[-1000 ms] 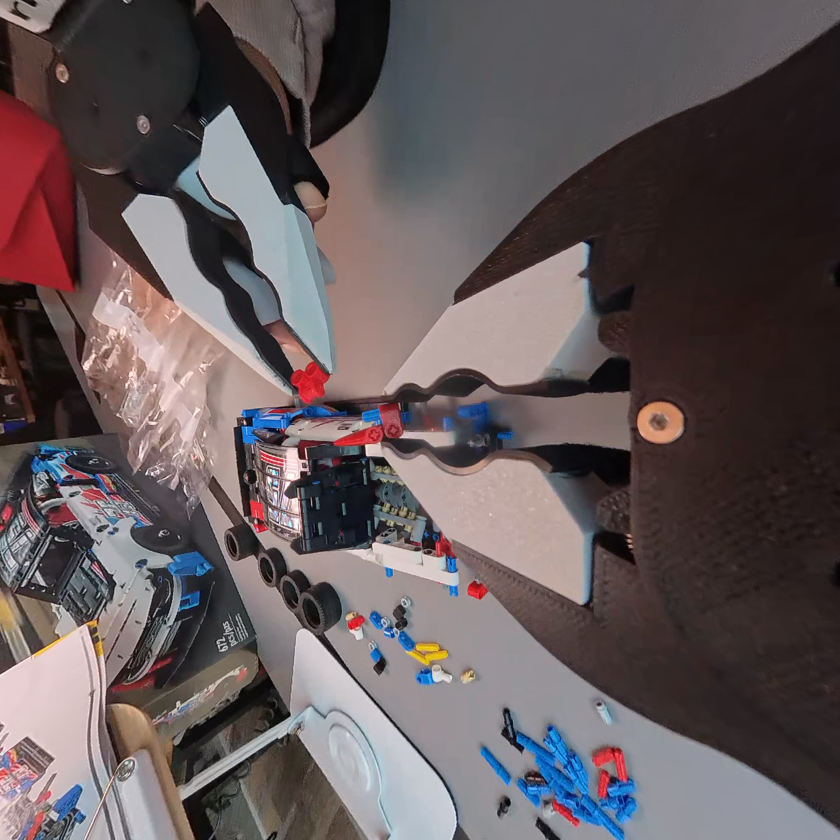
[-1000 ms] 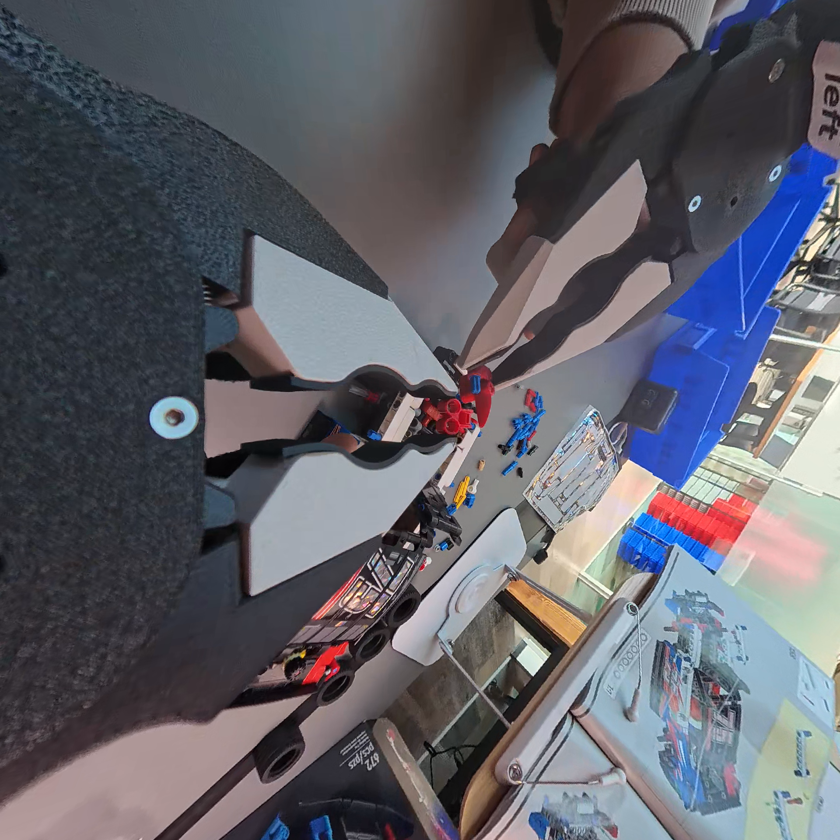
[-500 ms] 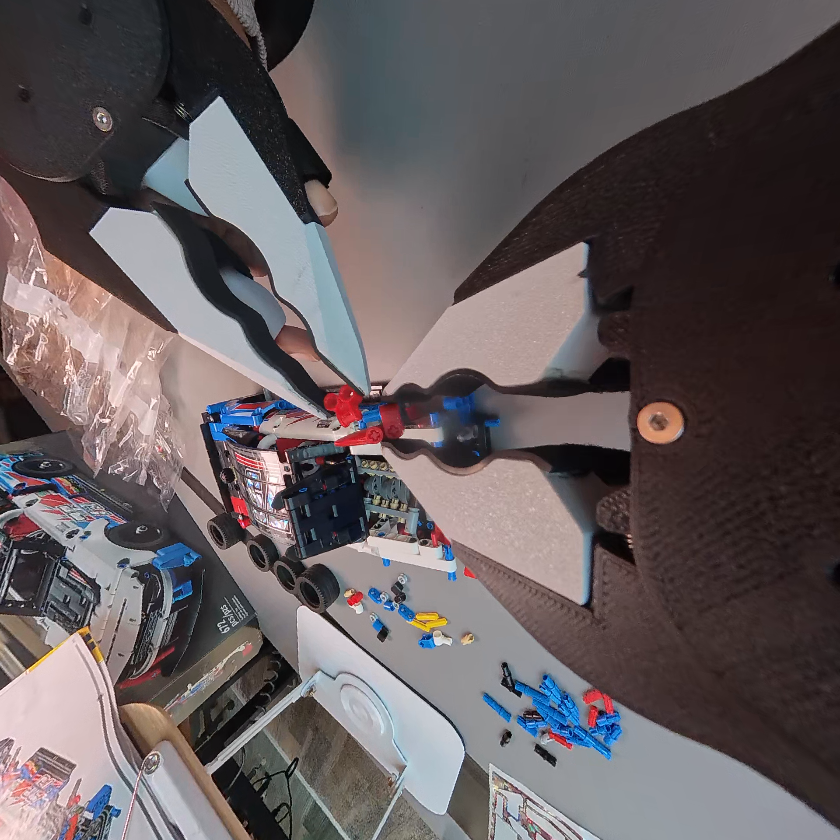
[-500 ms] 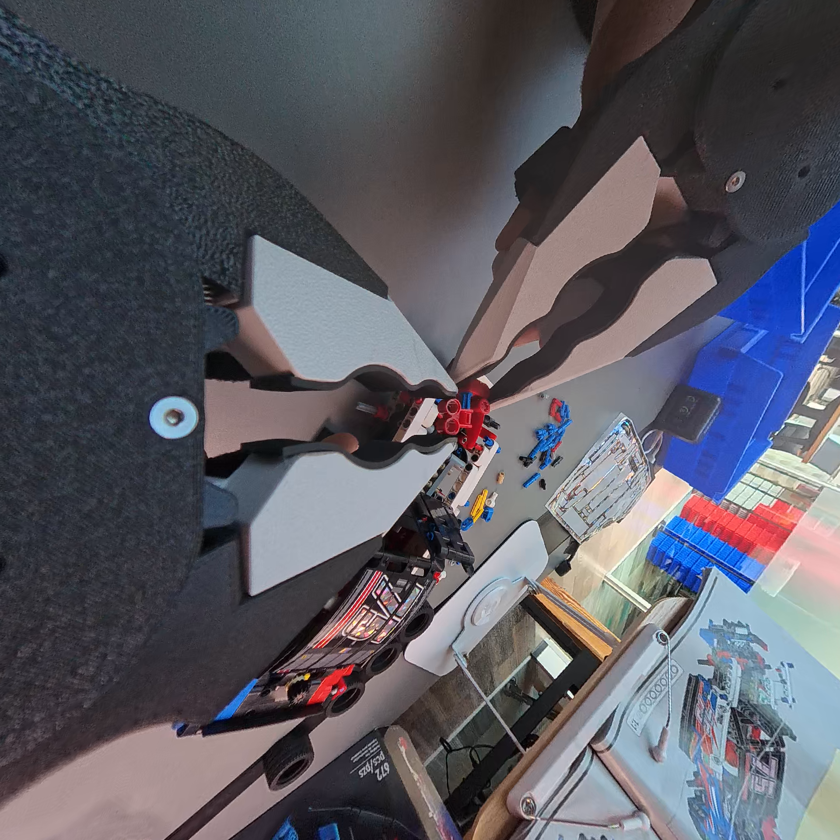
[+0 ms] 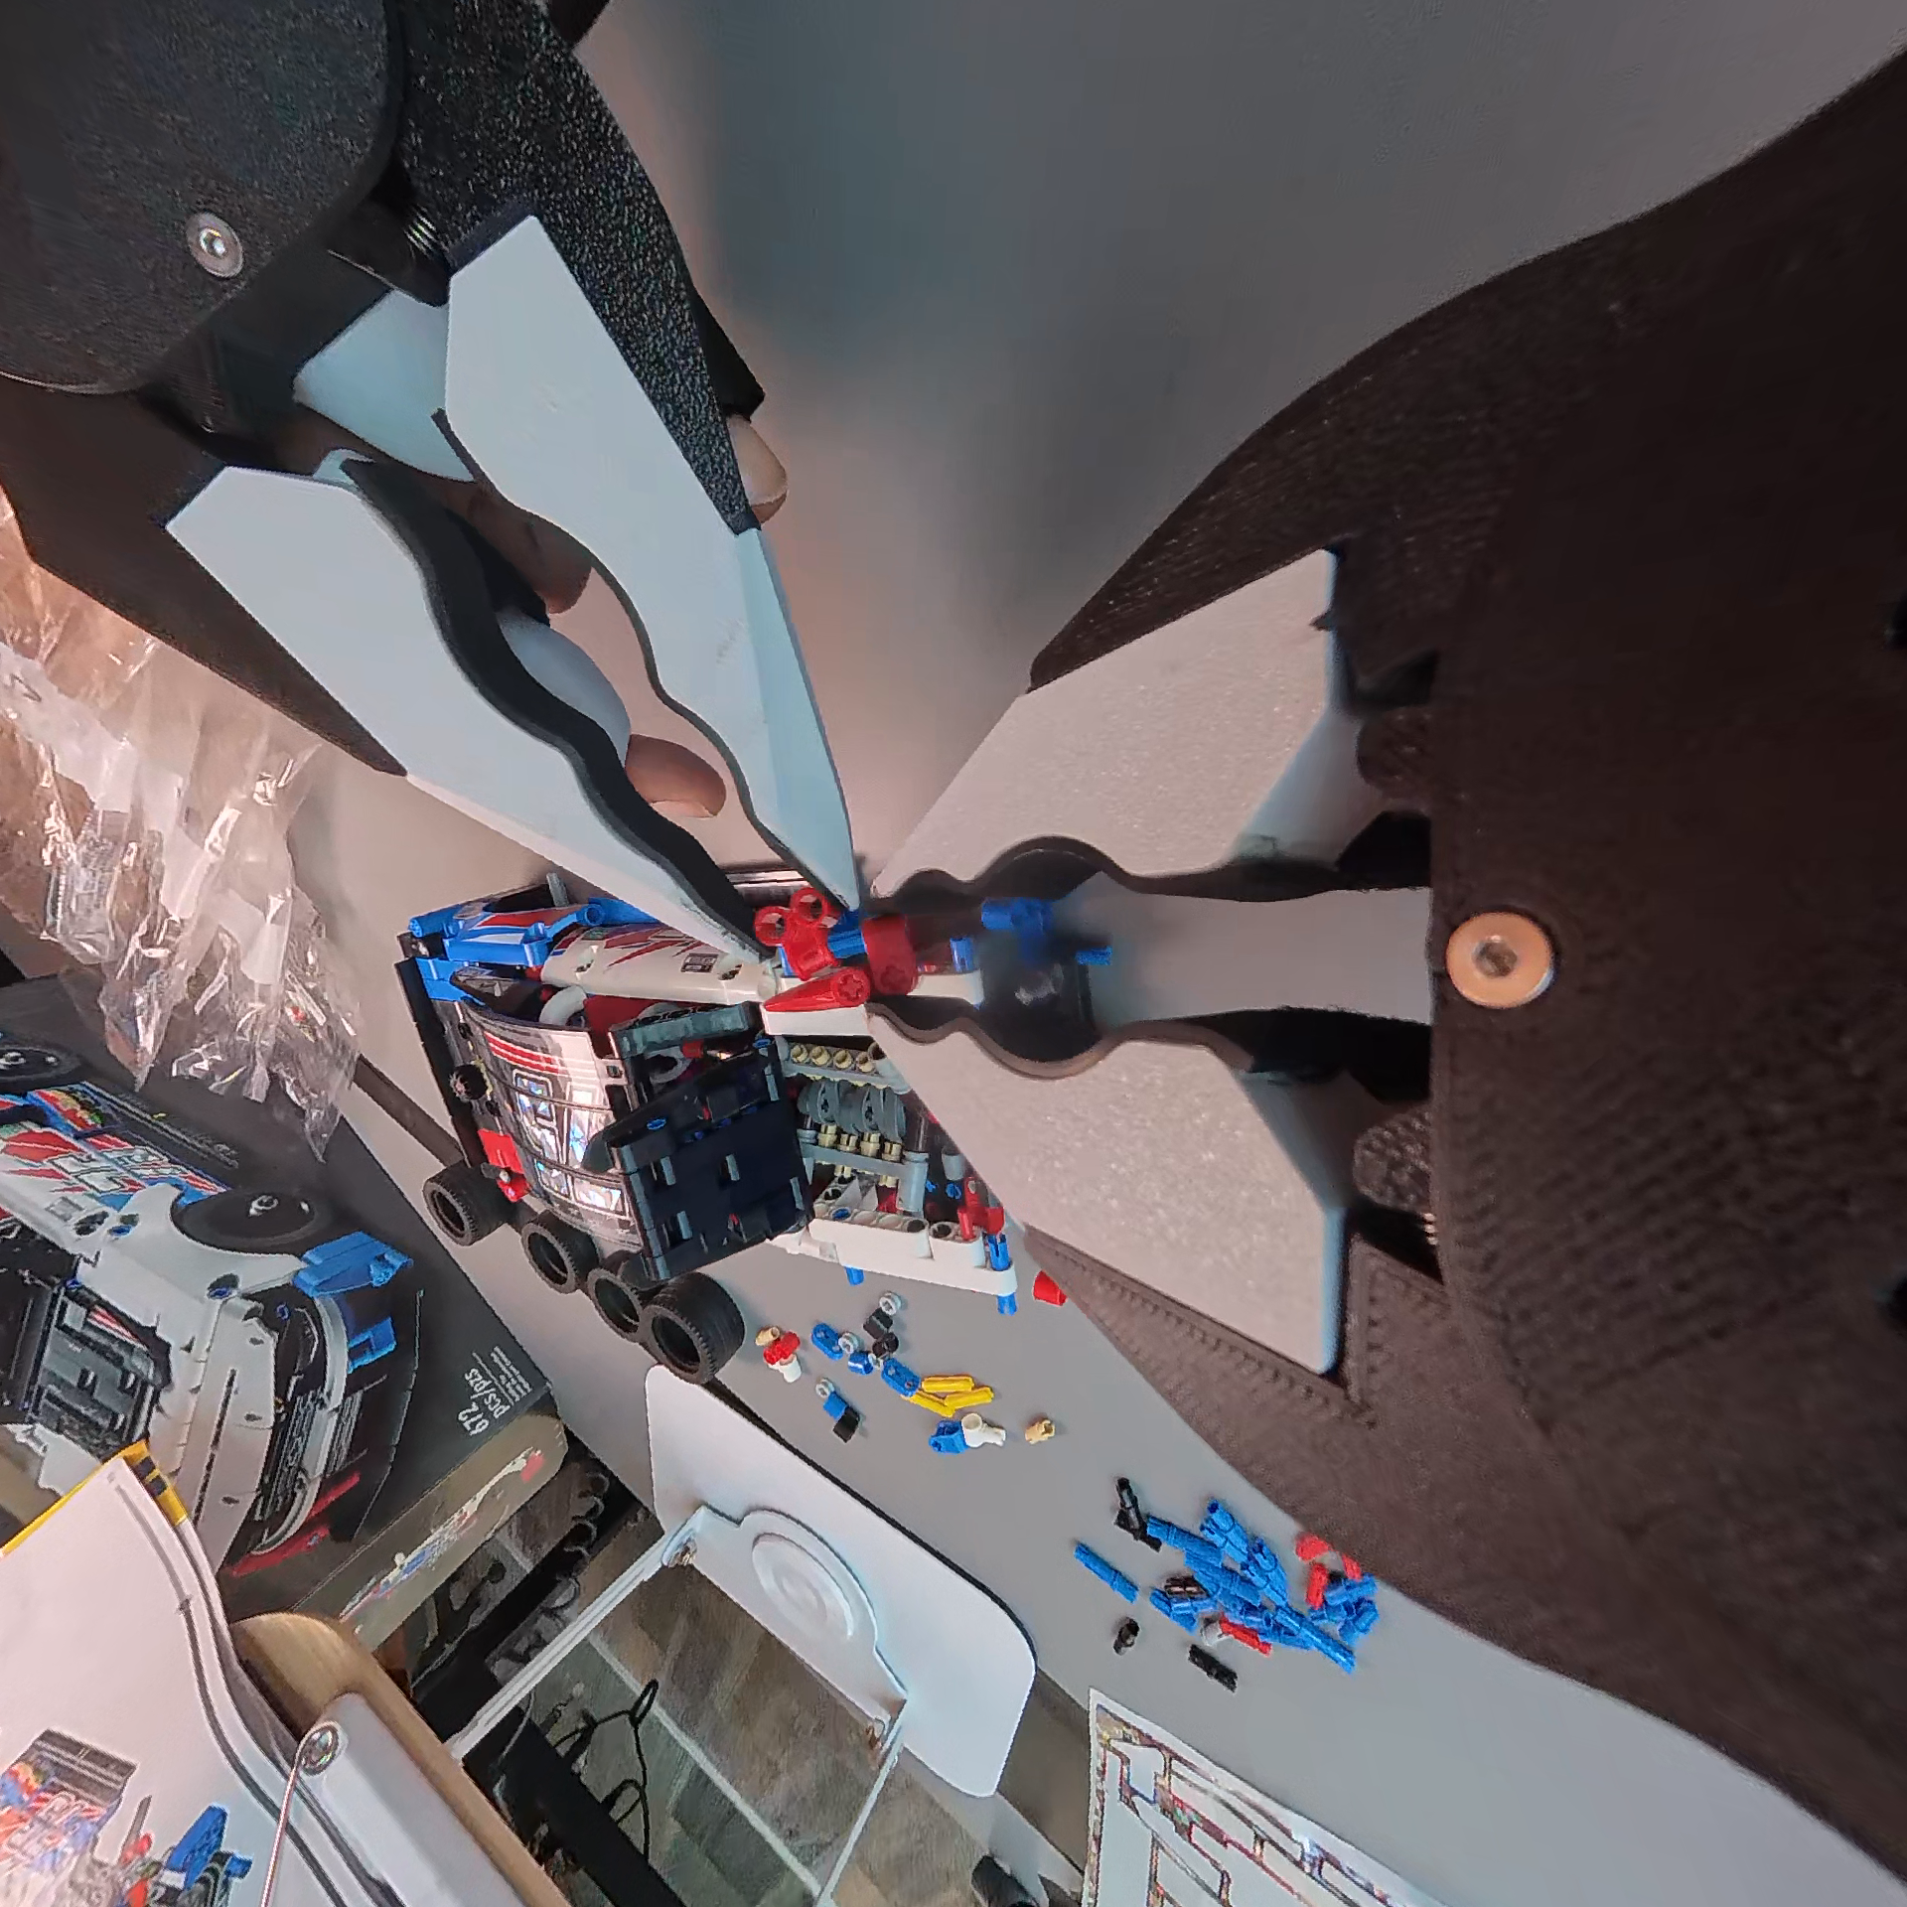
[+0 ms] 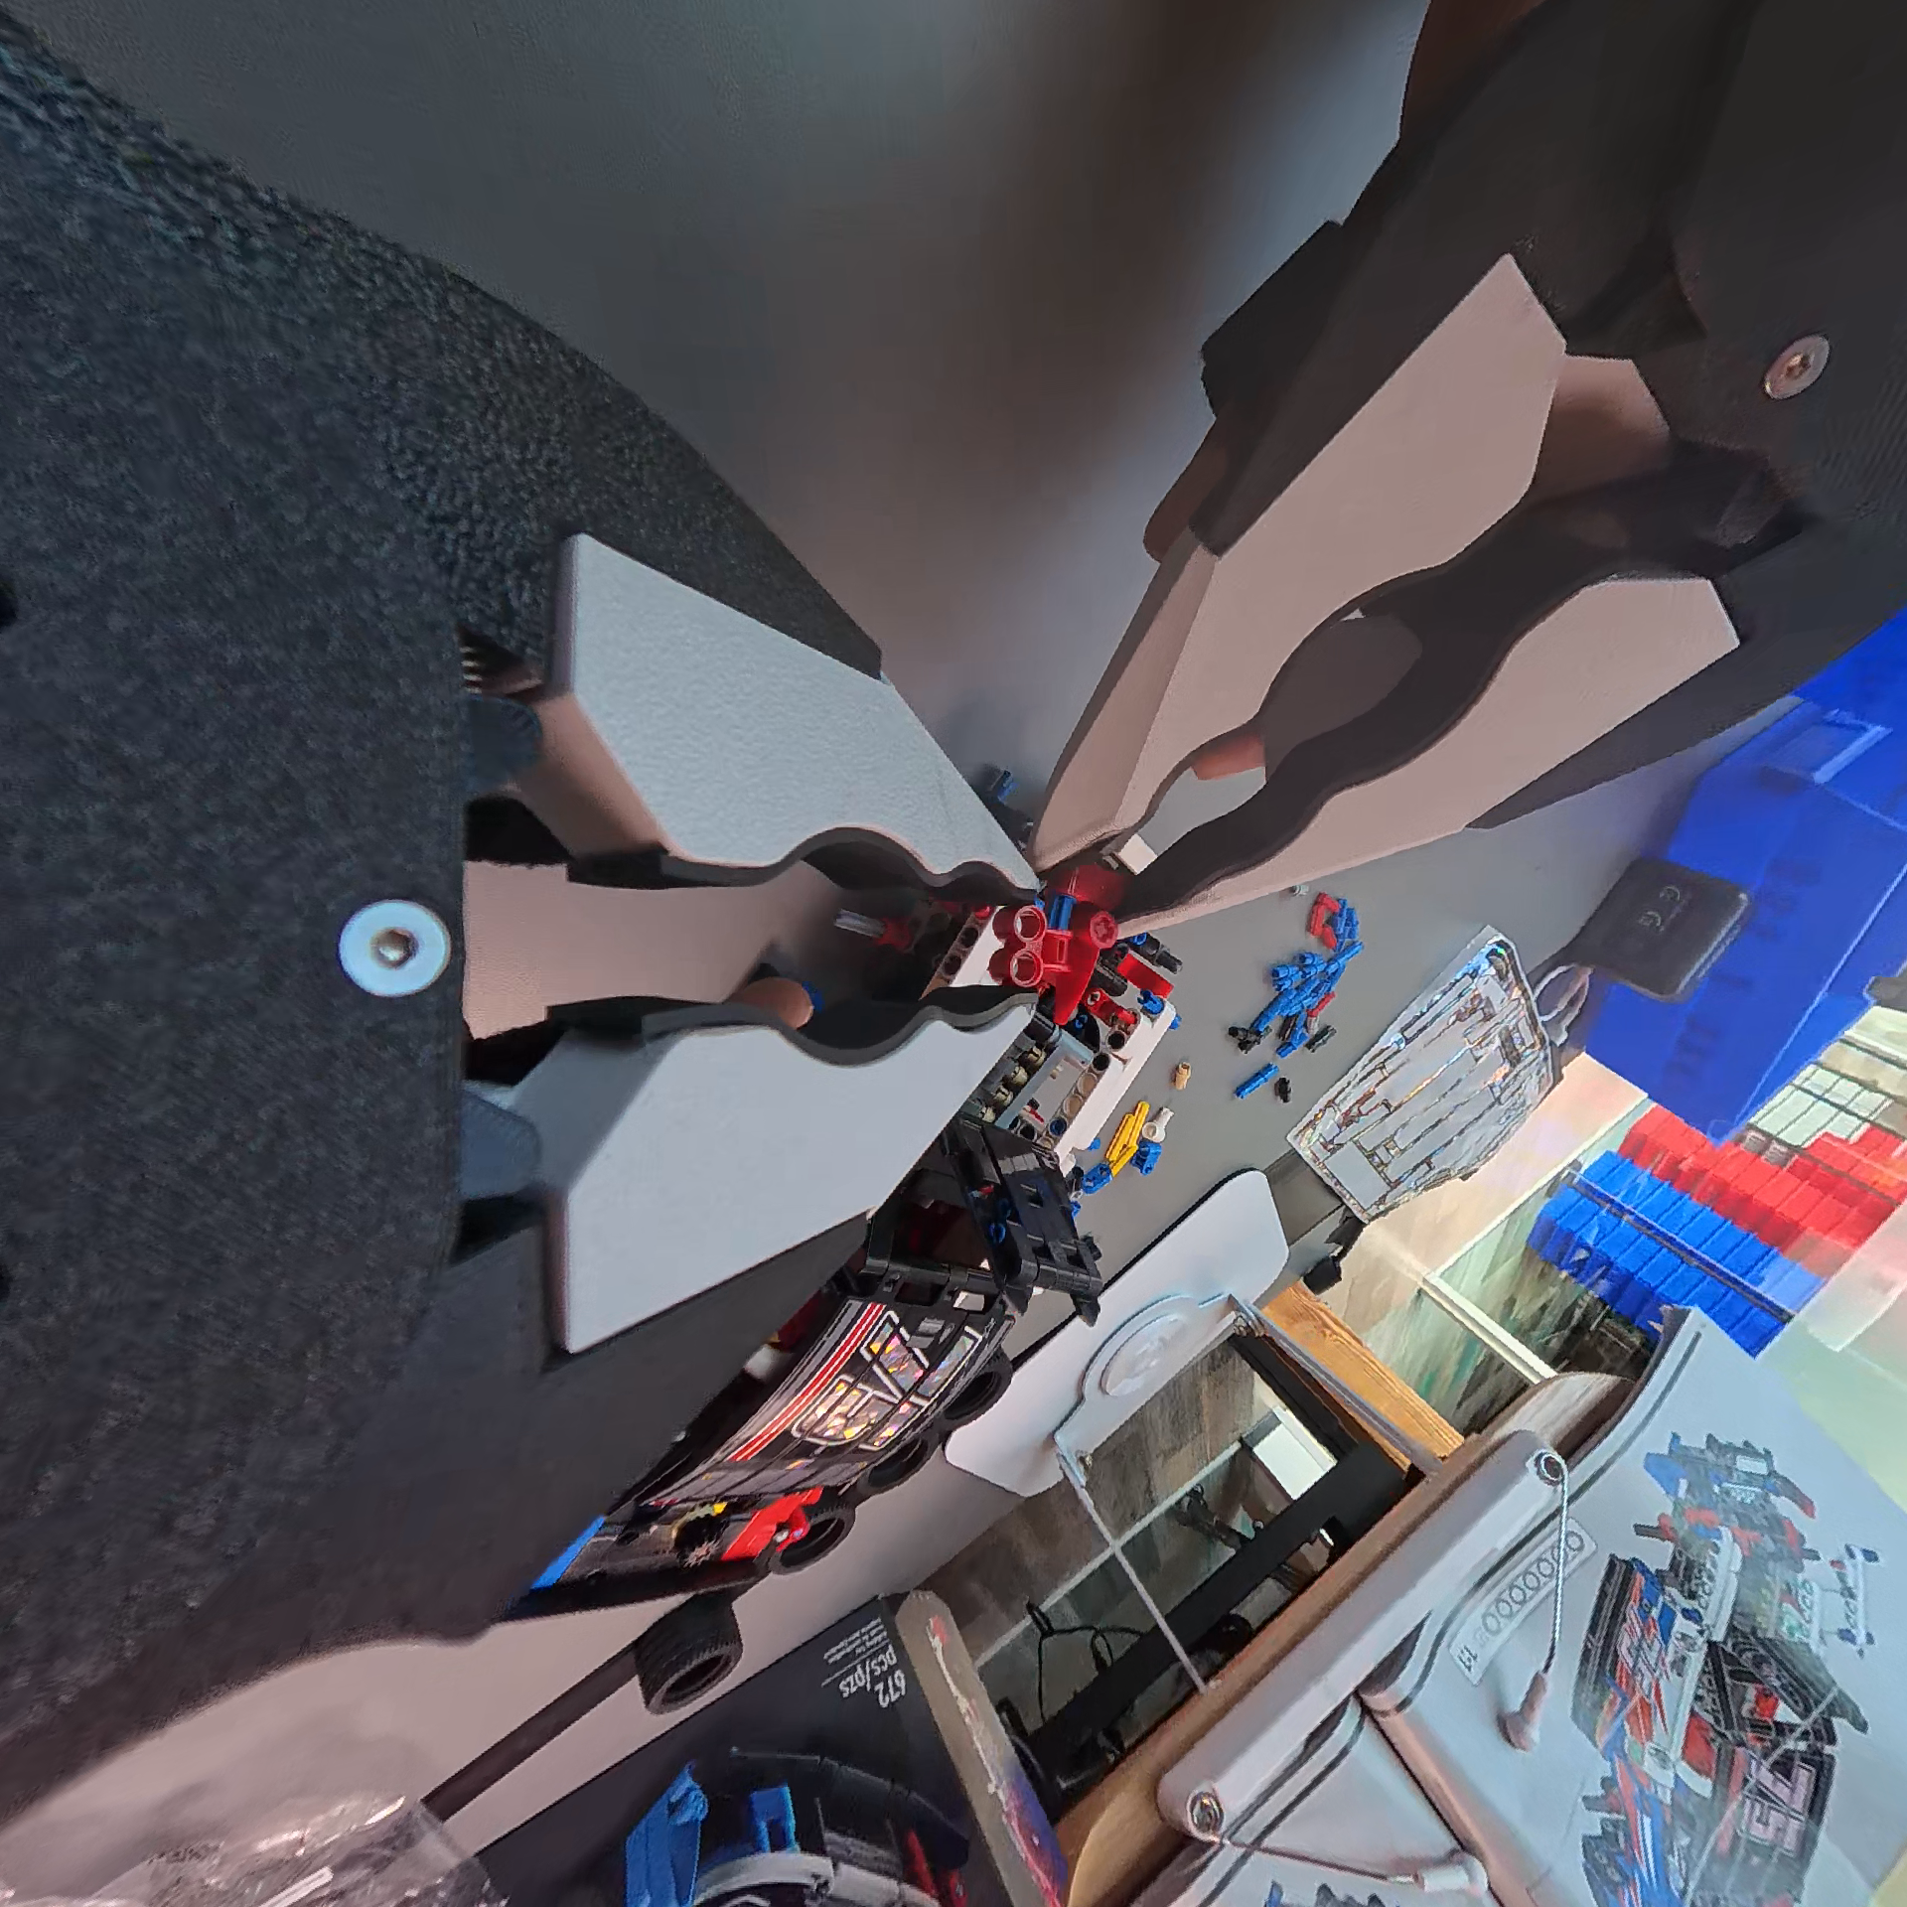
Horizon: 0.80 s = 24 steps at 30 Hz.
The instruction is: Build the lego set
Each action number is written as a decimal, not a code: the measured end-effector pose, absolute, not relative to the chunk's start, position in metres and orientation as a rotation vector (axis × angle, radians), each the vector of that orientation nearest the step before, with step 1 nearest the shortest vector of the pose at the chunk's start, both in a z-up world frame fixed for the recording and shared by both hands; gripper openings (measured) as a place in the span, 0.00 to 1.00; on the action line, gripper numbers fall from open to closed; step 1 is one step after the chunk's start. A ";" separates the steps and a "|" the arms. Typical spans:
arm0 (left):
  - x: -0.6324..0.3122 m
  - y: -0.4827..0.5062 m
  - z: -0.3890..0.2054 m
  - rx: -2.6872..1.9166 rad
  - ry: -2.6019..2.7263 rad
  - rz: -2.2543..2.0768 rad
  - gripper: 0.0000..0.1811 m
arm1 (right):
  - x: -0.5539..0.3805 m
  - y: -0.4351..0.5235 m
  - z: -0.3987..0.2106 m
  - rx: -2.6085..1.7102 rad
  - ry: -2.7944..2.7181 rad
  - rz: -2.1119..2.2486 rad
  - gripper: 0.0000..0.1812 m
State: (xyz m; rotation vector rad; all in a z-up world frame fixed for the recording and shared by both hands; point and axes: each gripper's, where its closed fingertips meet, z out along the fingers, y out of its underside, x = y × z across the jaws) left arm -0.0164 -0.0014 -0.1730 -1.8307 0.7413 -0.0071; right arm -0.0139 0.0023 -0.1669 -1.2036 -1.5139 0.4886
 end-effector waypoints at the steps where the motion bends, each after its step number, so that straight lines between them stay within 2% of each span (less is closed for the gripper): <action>1: -0.017 -0.001 -0.174 -1.830 0.752 0.018 0.07 | -0.014 0.002 -0.168 -1.202 -1.516 0.468 0.07; 16: -0.019 -0.003 -0.181 -1.853 0.797 0.130 0.07 | -0.015 -0.003 -0.176 -1.221 -1.526 0.376 0.06; 24: -0.021 -0.002 -0.185 -1.904 0.758 0.057 0.07 | -0.016 -0.007 -0.181 -1.184 -1.540 0.320 0.05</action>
